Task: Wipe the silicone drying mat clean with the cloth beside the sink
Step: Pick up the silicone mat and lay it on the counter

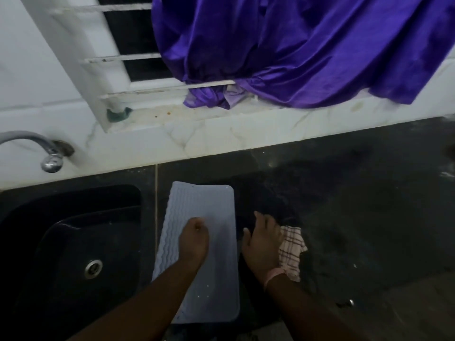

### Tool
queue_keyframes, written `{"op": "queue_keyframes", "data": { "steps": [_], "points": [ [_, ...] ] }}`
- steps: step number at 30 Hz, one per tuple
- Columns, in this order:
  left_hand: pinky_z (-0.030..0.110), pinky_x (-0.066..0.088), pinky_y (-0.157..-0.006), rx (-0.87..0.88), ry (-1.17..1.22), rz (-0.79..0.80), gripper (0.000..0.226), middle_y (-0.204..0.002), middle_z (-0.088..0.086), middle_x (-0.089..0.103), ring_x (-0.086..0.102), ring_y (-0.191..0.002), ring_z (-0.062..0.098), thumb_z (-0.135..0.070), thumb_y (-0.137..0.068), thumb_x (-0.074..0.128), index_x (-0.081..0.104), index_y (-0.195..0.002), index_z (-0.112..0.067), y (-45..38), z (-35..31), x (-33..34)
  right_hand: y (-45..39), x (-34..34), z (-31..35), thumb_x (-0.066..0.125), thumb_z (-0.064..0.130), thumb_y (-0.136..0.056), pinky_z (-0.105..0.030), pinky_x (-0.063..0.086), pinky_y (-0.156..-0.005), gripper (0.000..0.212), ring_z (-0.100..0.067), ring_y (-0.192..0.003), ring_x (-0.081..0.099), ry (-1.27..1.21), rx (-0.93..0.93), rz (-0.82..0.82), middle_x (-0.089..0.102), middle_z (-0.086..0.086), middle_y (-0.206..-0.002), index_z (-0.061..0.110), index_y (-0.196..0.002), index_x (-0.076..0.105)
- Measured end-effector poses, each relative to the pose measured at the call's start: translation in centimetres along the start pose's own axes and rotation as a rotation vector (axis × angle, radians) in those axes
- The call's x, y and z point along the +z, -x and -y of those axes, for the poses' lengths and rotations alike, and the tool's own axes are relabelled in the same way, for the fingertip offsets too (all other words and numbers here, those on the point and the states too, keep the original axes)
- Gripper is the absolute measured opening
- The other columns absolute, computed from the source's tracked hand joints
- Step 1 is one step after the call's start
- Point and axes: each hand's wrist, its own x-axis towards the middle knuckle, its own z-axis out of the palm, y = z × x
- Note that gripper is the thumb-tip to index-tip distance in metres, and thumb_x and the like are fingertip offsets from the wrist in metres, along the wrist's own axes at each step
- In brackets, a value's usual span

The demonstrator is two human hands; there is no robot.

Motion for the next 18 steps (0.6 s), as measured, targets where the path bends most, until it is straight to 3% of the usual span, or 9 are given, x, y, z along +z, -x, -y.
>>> {"op": "queue_keyframes", "data": {
  "steps": [3,6,9,11,13,16,18],
  "points": [
    [0.048,0.050,-0.101,-0.012,-0.179,-0.209,0.032,-0.126,0.015,0.062,0.060,-0.115,0.032,-0.018,-0.101,0.052,0.059,-0.133,-0.015,-1.9,2.4,-3.8,0.1,2.5,2.2,0.053,0.031,-0.097,-0.039,0.046,-0.093,0.039,-0.027,-0.109,0.054,-0.068,-0.097,0.254,0.054,-0.012,-0.126,0.014,-0.132,0.053],
    [0.053,0.040,-0.106,-0.279,-0.383,-0.140,0.041,-0.135,0.015,0.053,0.052,-0.124,0.036,-0.029,-0.099,0.047,0.049,-0.139,-0.019,-2.5,4.1,-5.5,0.0,4.0,4.2,0.053,0.024,-0.097,-0.034,0.049,-0.087,0.033,-0.029,-0.103,0.056,-0.111,-0.016,0.351,0.053,-0.017,-0.122,0.006,-0.124,0.052],
    [0.050,0.037,-0.106,-0.408,-0.285,-0.055,0.033,-0.127,0.012,0.058,0.056,-0.114,0.032,-0.029,-0.098,0.044,0.054,-0.126,-0.016,-2.6,5.5,-6.4,-1.1,4.4,5.3,0.054,0.022,-0.097,-0.035,0.050,-0.081,0.034,-0.033,-0.101,0.059,-0.156,0.125,0.388,0.052,-0.020,-0.121,0.002,-0.125,0.049],
    [0.044,0.046,-0.097,-0.369,-0.217,-0.059,0.027,-0.108,0.011,0.066,0.062,-0.098,0.027,-0.030,-0.101,0.044,0.063,-0.107,-0.013,-3.0,5.9,-6.8,-2.2,4.6,5.3,0.054,0.020,-0.097,-0.036,0.053,-0.079,0.029,-0.034,-0.099,0.061,-0.206,0.210,0.419,0.055,-0.019,-0.118,0.003,-0.119,0.048],
    [0.039,0.055,-0.082,-0.304,-0.049,-0.101,0.037,-0.089,0.013,0.068,0.064,-0.080,0.026,-0.033,-0.104,0.044,0.067,-0.091,-0.006,-3.3,5.8,-7.2,-2.9,5.0,4.9,0.054,0.019,-0.095,-0.041,0.057,-0.078,0.020,-0.032,-0.093,0.062,-0.267,0.251,0.442,0.059,-0.017,-0.112,0.006,-0.109,0.047],
    [0.023,0.045,-0.052,-0.330,0.231,0.001,0.043,-0.071,0.011,0.064,0.057,-0.055,0.018,-0.035,-0.106,0.049,0.063,-0.076,-0.009,-3.5,5.0,-7.7,-3.0,5.6,4.1,0.051,0.017,-0.093,-0.045,0.059,-0.075,0.012,-0.029,-0.084,0.063,-0.352,0.267,0.468,0.061,-0.012,-0.101,0.011,-0.100,0.044],
    [0.020,0.041,-0.048,-0.404,0.333,0.124,0.042,-0.064,0.008,0.061,0.051,-0.047,0.014,-0.038,-0.103,0.056,0.063,-0.073,-0.009,-3.5,4.6,-7.7,-2.7,5.4,3.8,0.048,0.012,-0.096,-0.038,0.056,-0.070,0.004,-0.024,-0.080,0.061,-0.379,0.229,0.483,0.061,-0.011,-0.095,0.012,-0.092,0.046]
  ]
}}
